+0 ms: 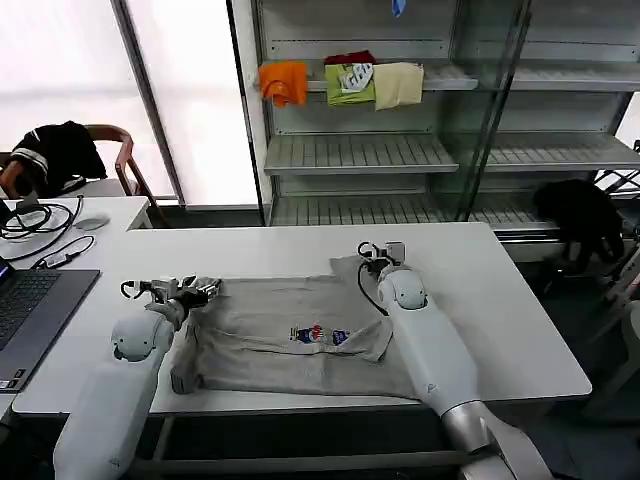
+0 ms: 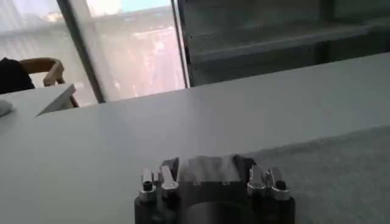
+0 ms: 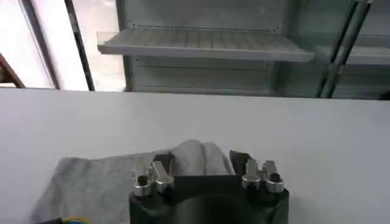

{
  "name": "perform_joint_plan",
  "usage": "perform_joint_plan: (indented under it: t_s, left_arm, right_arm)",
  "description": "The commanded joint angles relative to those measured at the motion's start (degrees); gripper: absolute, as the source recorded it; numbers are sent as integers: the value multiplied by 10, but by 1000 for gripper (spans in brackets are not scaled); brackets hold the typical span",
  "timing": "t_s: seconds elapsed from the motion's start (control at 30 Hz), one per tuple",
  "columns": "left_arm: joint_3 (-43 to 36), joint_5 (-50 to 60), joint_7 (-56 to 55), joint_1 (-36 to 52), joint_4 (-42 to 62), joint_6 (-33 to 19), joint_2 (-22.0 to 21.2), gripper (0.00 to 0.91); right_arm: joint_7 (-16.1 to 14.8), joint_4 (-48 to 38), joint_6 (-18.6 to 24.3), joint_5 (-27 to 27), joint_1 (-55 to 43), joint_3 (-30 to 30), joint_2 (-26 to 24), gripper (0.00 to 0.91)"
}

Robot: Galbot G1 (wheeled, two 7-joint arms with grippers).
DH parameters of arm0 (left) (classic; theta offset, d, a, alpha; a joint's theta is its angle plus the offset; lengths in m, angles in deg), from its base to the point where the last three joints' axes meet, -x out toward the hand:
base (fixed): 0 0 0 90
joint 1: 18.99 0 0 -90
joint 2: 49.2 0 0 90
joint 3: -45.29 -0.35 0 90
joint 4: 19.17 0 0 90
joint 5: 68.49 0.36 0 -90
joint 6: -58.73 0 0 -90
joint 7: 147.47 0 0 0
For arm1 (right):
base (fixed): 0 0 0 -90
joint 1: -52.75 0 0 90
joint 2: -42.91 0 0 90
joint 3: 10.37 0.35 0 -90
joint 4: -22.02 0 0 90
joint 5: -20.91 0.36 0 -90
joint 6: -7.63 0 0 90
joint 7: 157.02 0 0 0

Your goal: Fold and organize the clothes.

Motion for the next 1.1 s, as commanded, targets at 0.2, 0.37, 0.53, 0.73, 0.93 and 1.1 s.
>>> perform_joint_plan:
  t_s: [0.2, 0.37, 0.53, 0.73, 0.93, 1.1]
  left_arm:
    - [-1, 0, 3, -9, -11, 1, -10, 20]
    - [1, -6, -1, -7, -17, 0, -15, 20]
    - [7, -10, -6, -9, -26, -5, -15, 20]
    - [20, -29, -15, -14, -59, -17, -11, 20]
    - [22, -38, -18, -28, -100, -15, -7, 20]
    - [28, -41, -19, -49, -134, -13, 1, 20]
  right_arm:
    - [-2, 22, -4, 0, 16, -2, -4, 0]
    - [-3, 48, -4, 0, 26, -1, -5, 0]
    - [-7, 85, -4, -1, 39, 0, -8, 0]
    - [-1, 151, -1, -10, 57, 5, -9, 0]
    - [4, 225, -8, -6, 75, 9, -9, 0]
    - [6, 267, -10, -6, 91, 17, -16, 0]
